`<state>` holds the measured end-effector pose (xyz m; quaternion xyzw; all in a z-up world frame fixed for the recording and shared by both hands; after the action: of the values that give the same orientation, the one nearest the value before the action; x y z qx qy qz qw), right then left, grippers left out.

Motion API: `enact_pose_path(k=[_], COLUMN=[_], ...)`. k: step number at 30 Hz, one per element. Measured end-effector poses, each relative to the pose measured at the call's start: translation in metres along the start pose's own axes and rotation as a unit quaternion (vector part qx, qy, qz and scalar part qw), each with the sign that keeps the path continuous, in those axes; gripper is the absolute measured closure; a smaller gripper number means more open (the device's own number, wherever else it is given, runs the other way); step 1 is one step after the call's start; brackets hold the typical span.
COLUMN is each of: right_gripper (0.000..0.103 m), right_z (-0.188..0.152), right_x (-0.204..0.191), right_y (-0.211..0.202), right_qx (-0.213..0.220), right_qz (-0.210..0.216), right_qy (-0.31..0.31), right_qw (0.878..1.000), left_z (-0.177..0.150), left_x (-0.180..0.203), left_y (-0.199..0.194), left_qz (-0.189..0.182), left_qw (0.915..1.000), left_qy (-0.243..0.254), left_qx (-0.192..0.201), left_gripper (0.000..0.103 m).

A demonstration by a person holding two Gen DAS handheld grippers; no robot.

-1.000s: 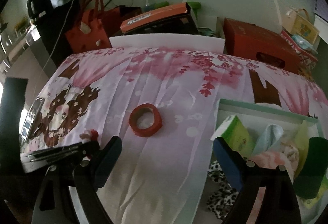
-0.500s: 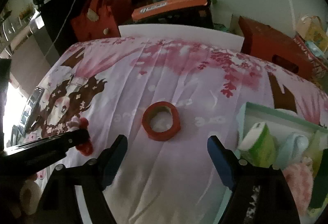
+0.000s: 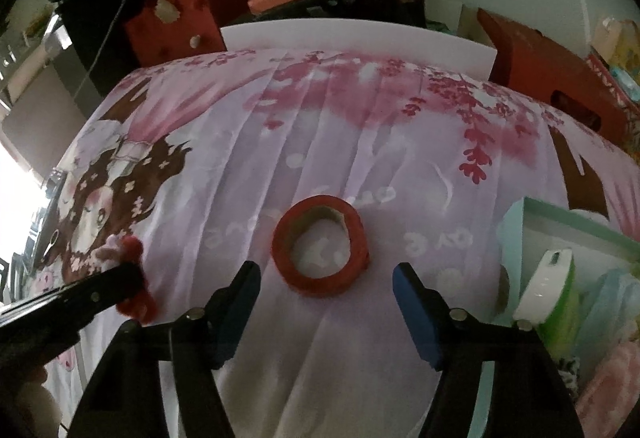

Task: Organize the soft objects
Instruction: 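Grasp the red tape roll with the right gripper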

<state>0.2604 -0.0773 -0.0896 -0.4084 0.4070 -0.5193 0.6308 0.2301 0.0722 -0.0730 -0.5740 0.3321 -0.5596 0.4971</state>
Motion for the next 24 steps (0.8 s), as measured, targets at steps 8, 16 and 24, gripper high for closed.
enact_pose_path(k=[8,16,24], right_gripper=[0.039,0.048,0.05], right_z=[0.005,0.005,0.0], right_x=[0.0,-0.003,-0.001], right_y=[0.009,0.01,0.001], right_qx=[-0.007,-0.008,-0.004], right_qz=[0.002,0.011,0.012], right_qy=[0.003,0.002,0.007], right_qw=[1.0,1.0,1.0], left_z=[0.0,0.001,0.0], left_x=[-0.001,-0.001,0.008], left_y=[0.002,0.005,-0.003], left_qz=[0.0,0.001,0.002], left_qw=[1.0,1.0,0.9999], left_qy=[-0.002,0.002,0.011], left_qx=[-0.001,-0.002,0.005], left_gripper=[0.087,0.087,0.087])
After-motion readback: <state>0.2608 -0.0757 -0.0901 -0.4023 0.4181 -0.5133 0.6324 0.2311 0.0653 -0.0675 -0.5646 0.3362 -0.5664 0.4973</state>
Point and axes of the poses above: each gripper's, at about its wrist camera, not at the fingertips, and y roughly the way its jaws point, x to its right, z to its top, the point moved 7 cm from there along y, roughly the way its jaws point, and after that the axes turned 14 degrees about -x, right-handed, at the moved point
